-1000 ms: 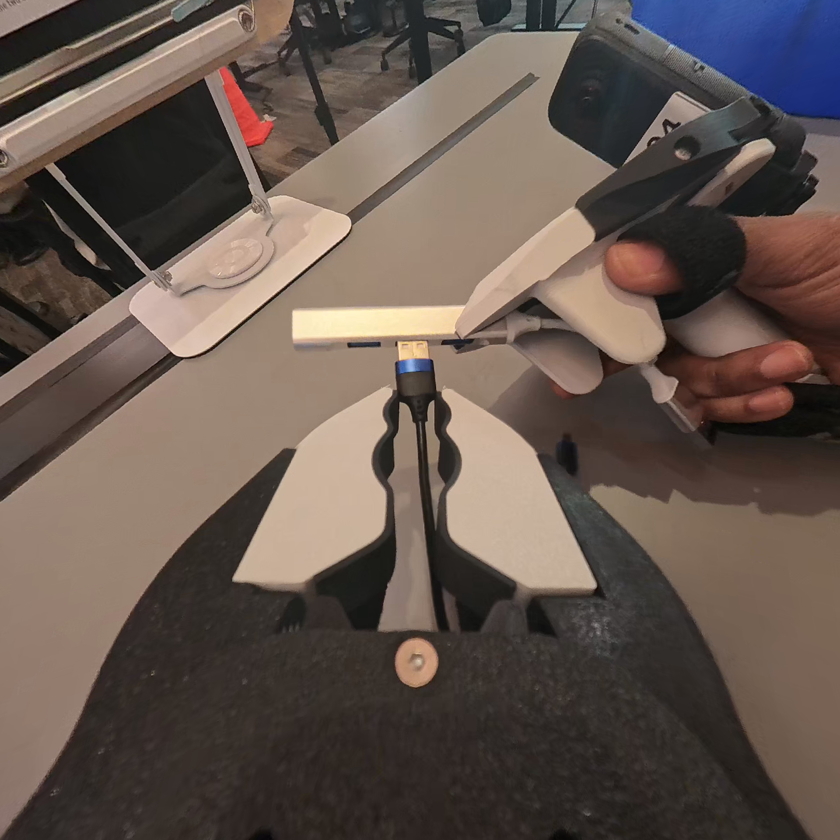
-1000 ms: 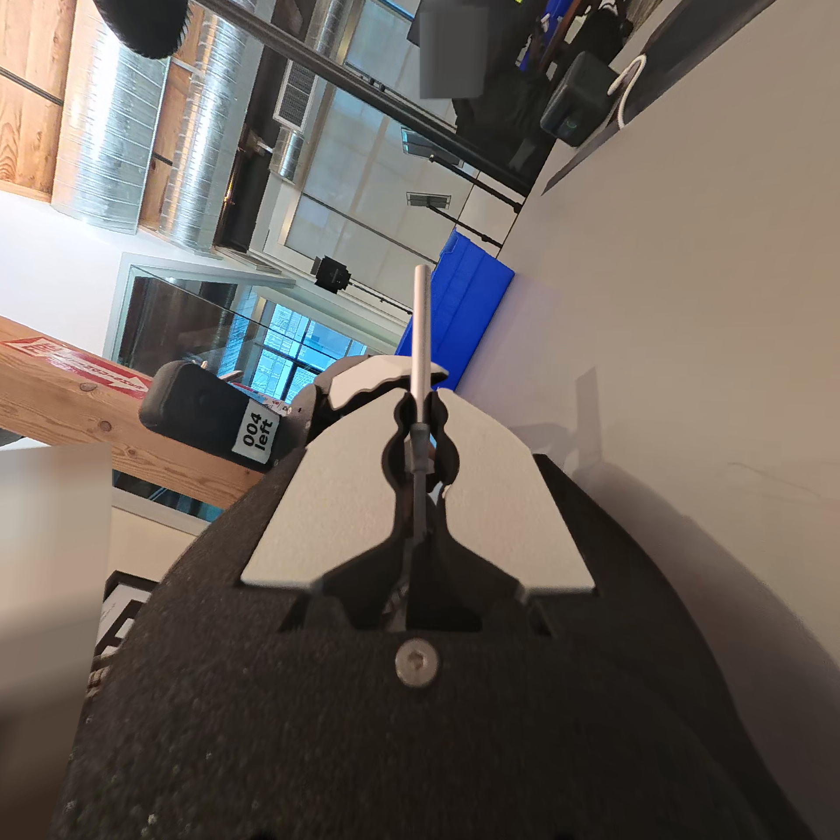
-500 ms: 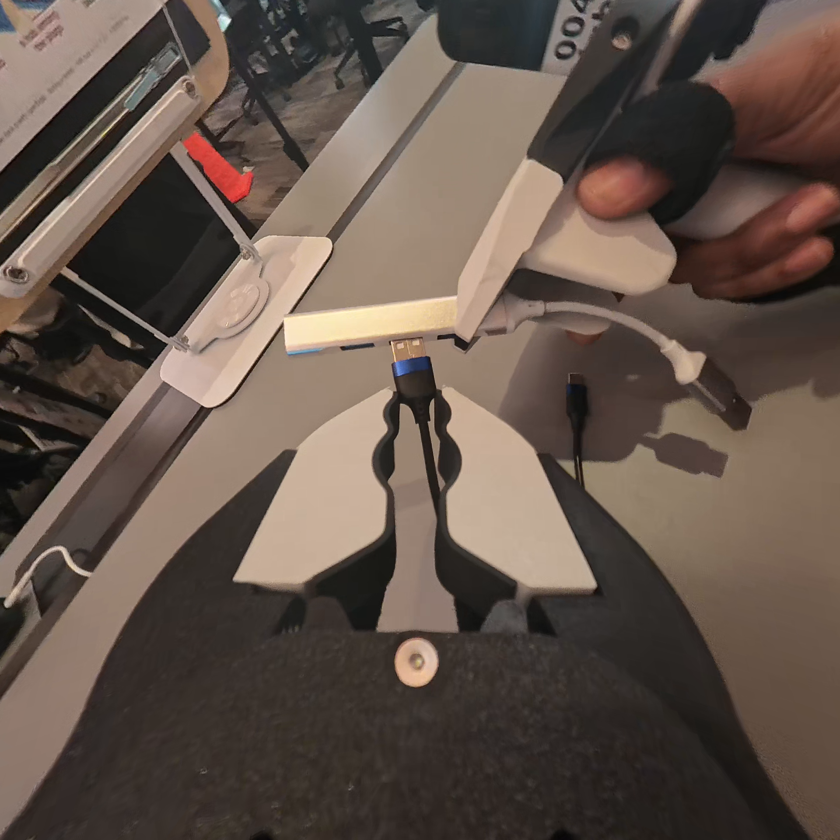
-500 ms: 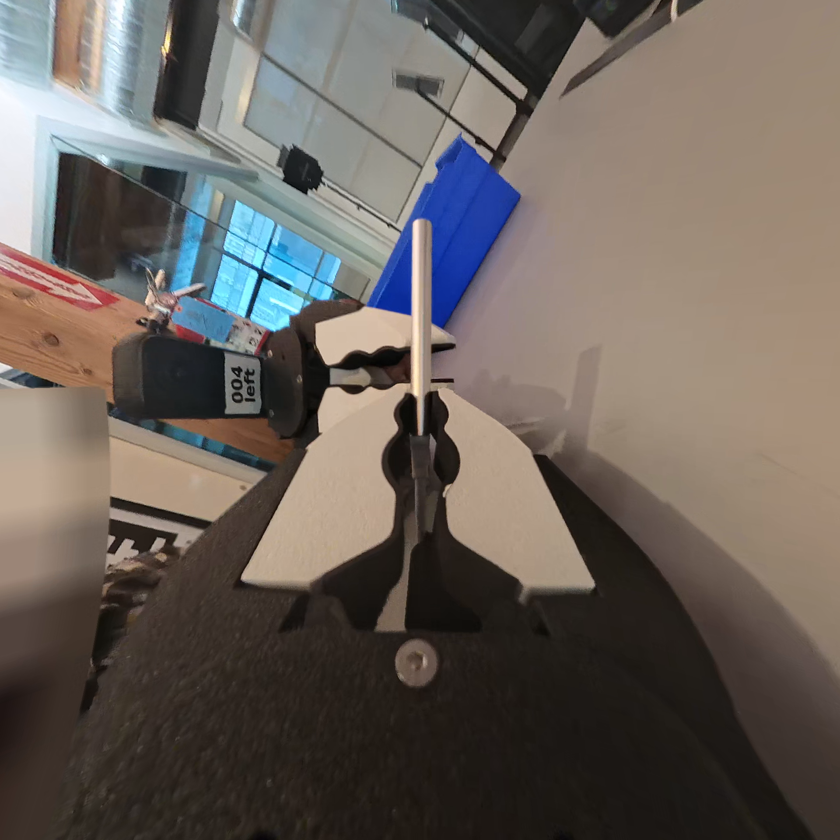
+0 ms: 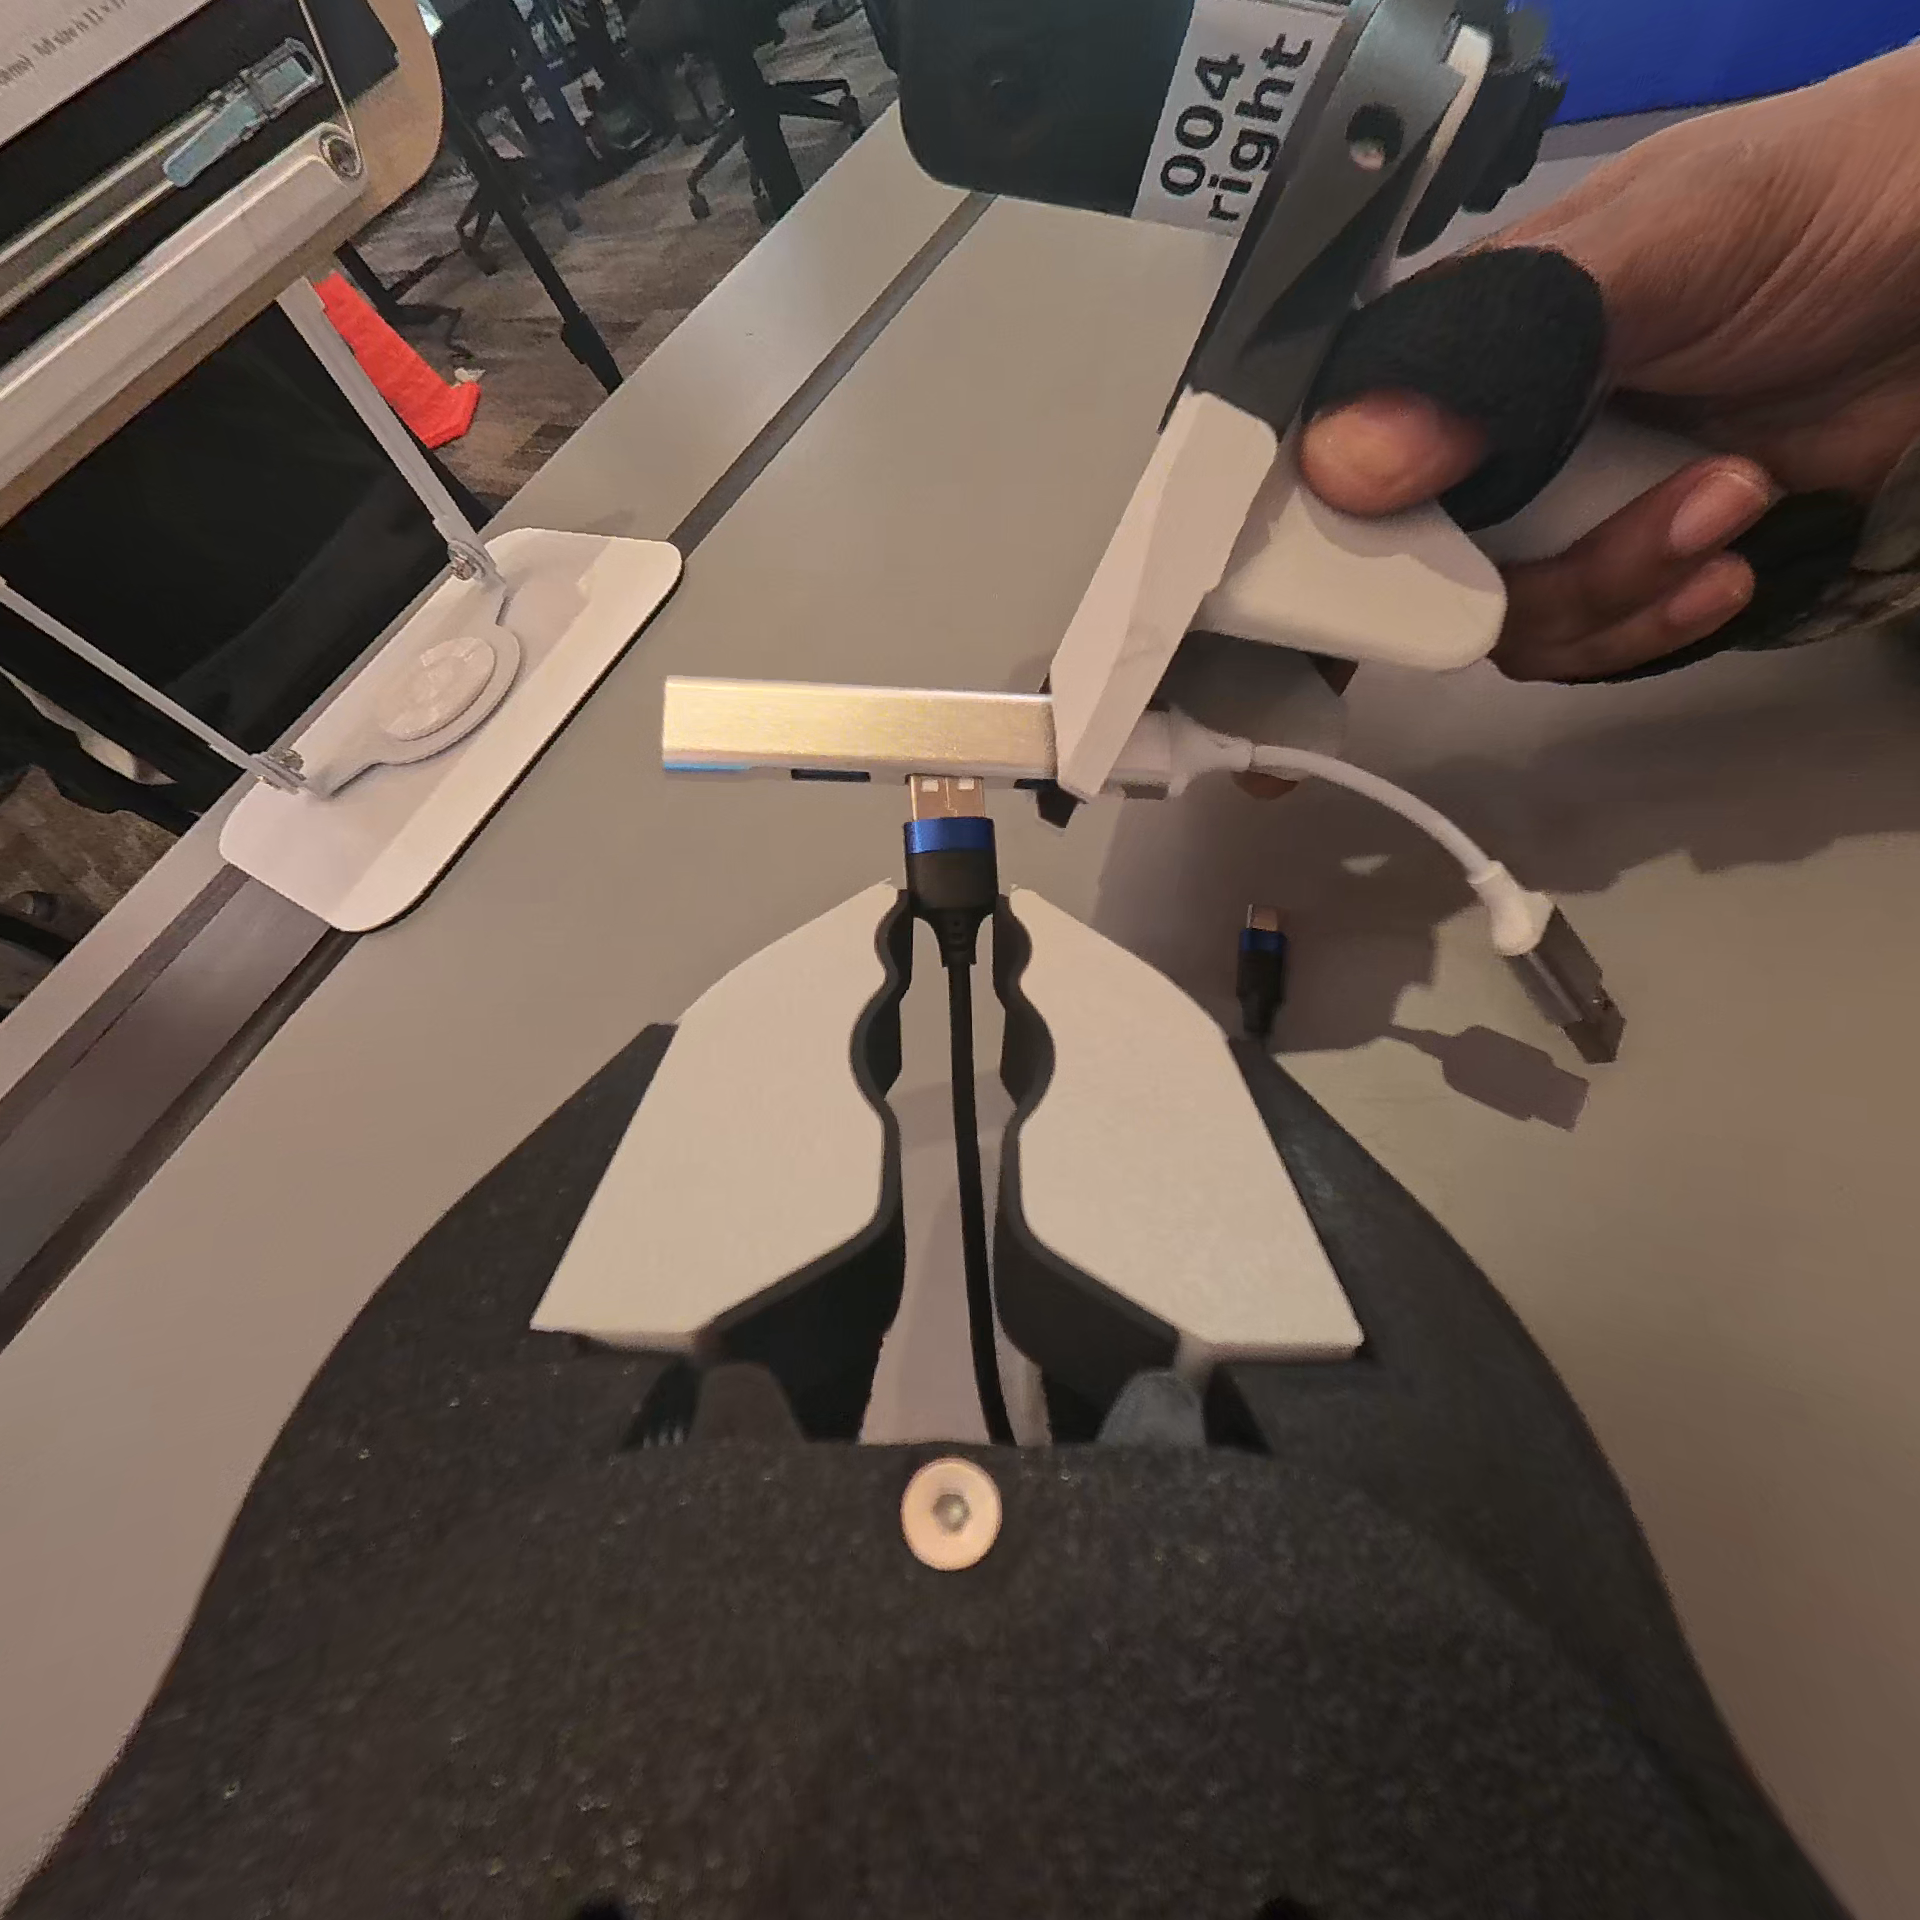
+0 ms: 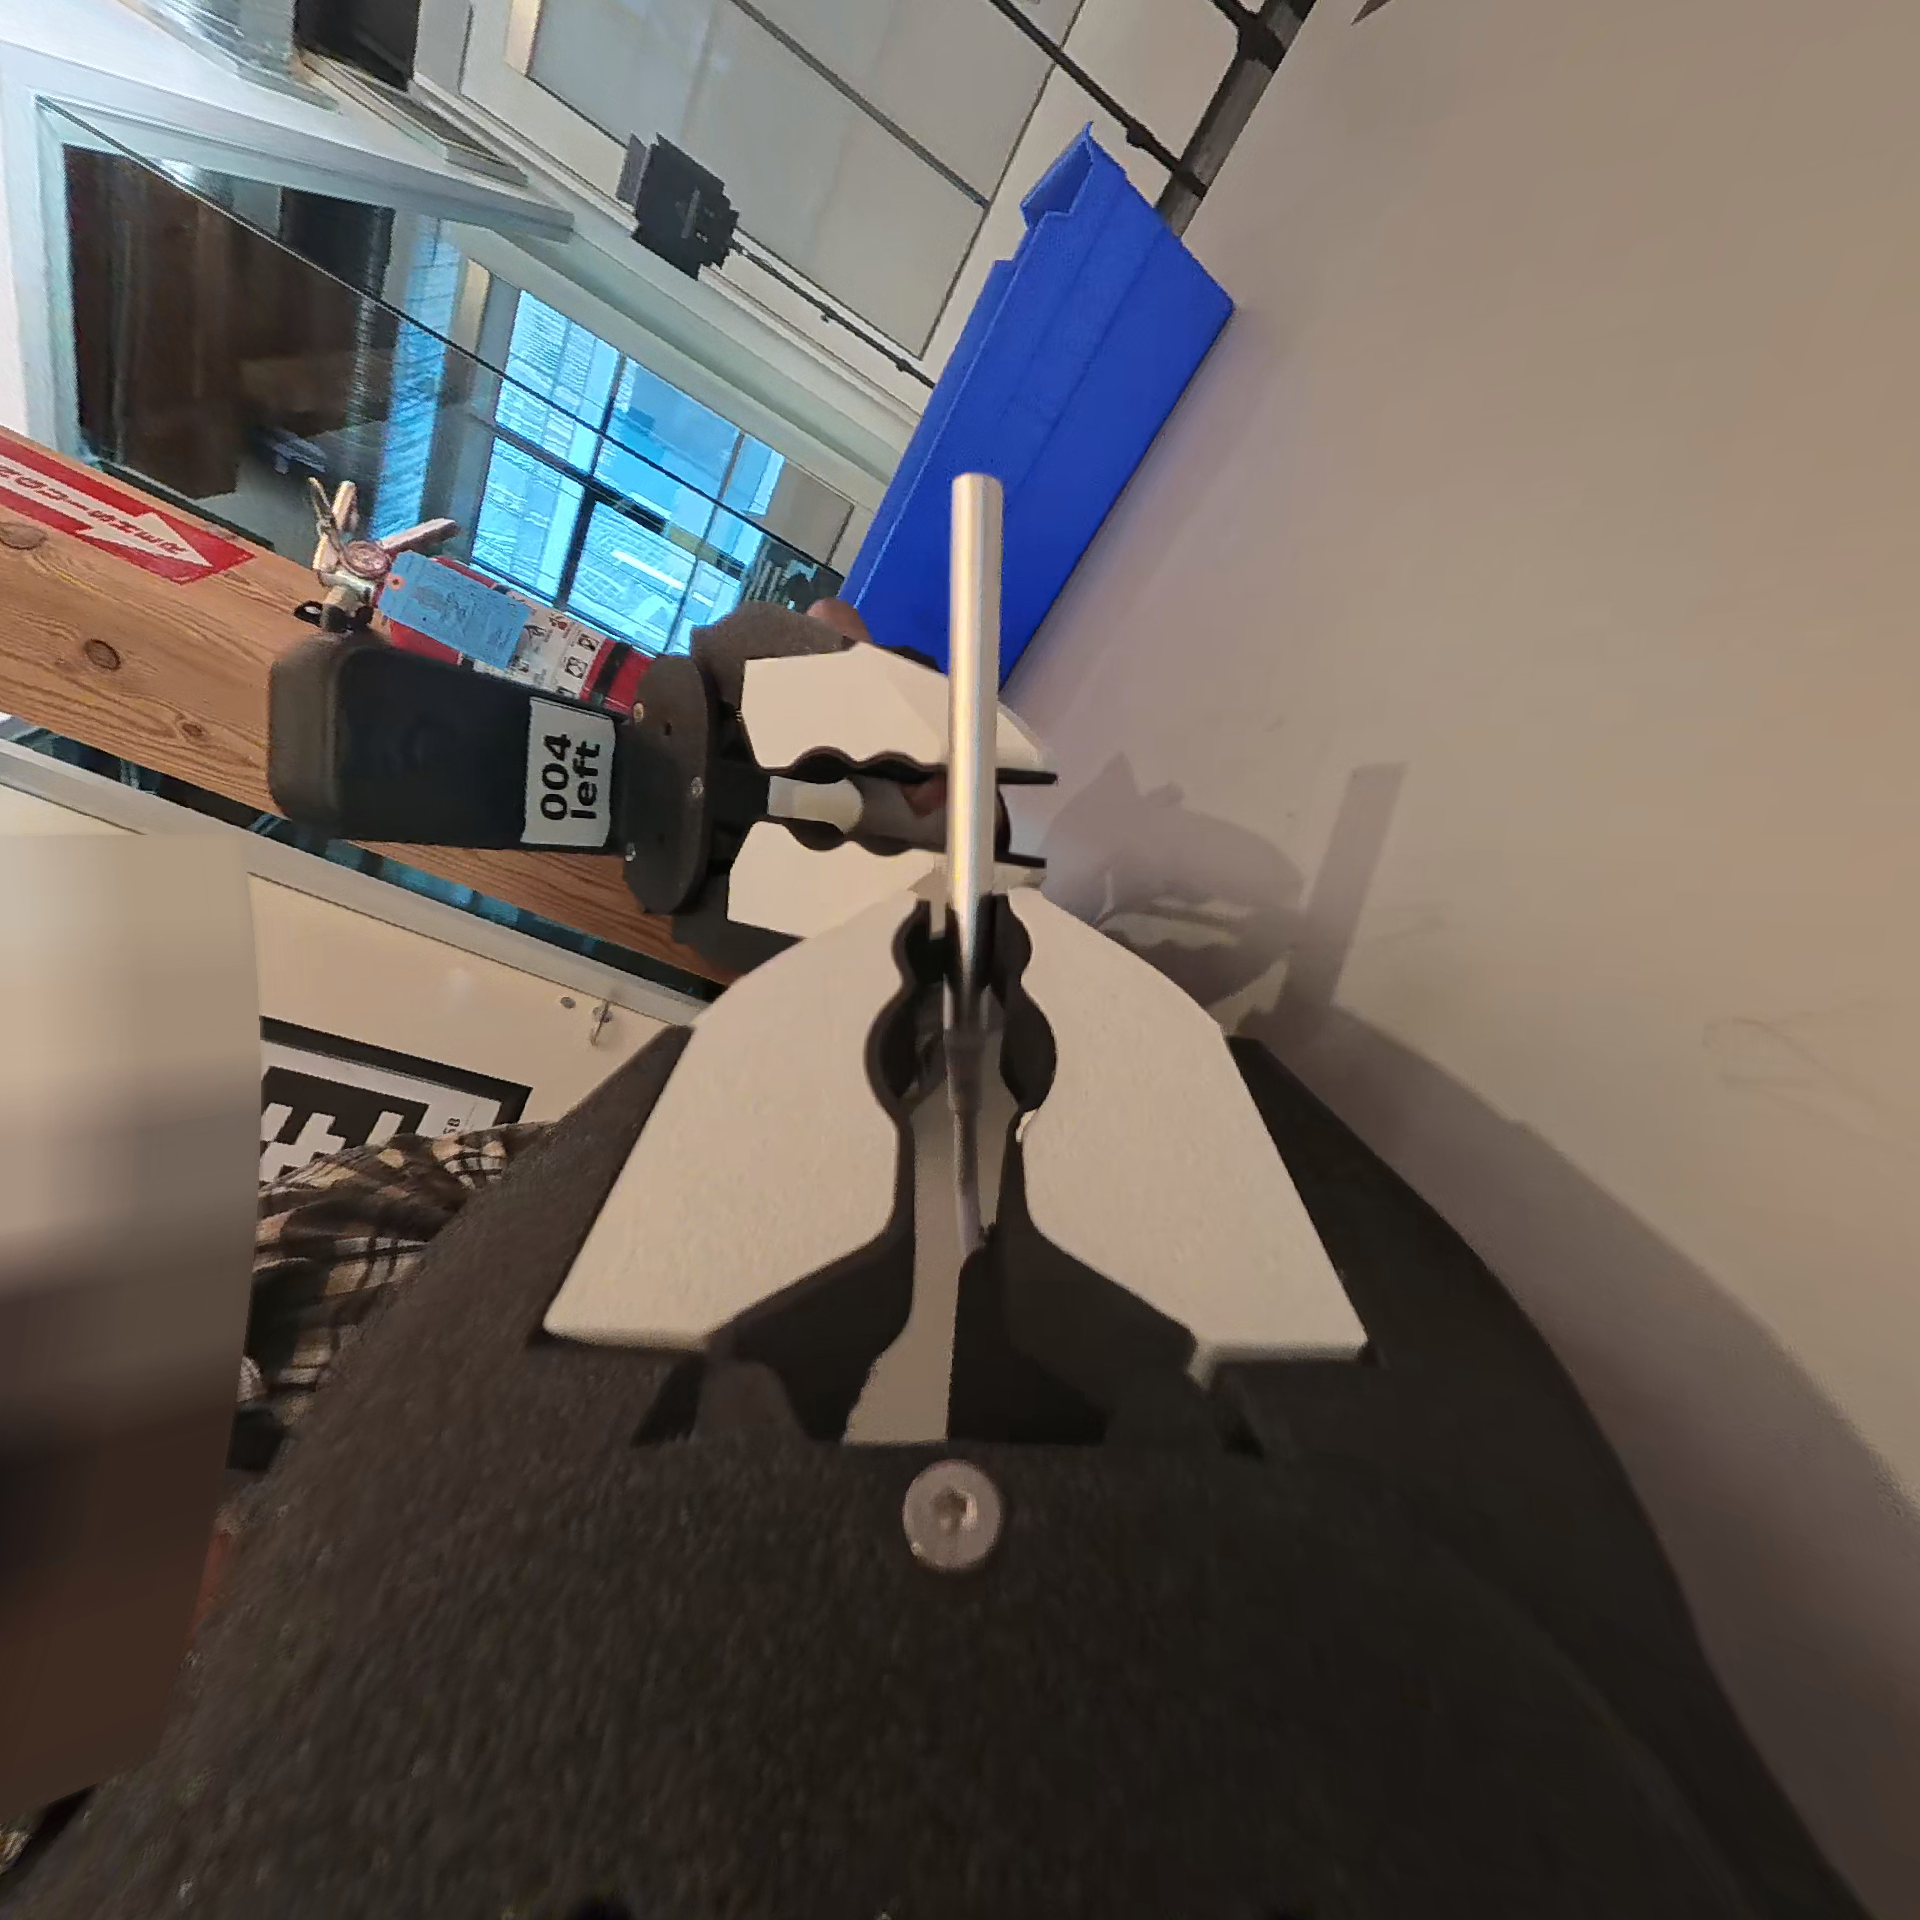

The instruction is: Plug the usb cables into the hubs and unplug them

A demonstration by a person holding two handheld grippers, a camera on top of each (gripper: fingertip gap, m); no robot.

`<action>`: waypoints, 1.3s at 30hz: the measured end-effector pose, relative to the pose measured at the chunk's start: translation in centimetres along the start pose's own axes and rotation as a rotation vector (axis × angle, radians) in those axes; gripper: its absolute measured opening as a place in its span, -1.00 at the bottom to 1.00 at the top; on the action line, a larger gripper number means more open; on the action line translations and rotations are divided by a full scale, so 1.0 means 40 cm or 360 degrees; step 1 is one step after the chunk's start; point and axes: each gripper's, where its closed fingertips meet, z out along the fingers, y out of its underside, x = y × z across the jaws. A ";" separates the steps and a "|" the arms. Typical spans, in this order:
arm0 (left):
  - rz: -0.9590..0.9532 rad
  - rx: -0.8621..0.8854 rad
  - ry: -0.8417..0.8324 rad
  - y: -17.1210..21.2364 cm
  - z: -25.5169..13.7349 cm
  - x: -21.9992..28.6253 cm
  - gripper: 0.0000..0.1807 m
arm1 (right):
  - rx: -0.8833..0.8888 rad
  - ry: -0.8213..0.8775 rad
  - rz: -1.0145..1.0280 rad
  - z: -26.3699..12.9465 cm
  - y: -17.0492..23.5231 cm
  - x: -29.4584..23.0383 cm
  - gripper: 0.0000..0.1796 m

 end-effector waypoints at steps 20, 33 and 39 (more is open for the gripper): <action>0.0131 -0.0012 0.0303 0.000 0.034 0.092 -0.85 | -0.0184 -0.0175 0.0148 -0.021 -0.001 0.023 -0.92; 0.0091 -0.0047 0.0271 -0.003 0.044 0.079 -0.85 | -0.0060 -0.0128 0.0196 -0.020 -0.017 0.031 -0.92; 0.0086 -0.0046 0.0248 -0.013 0.051 0.076 -0.85 | 0.0015 -0.0141 0.0204 -0.027 -0.028 0.030 -0.93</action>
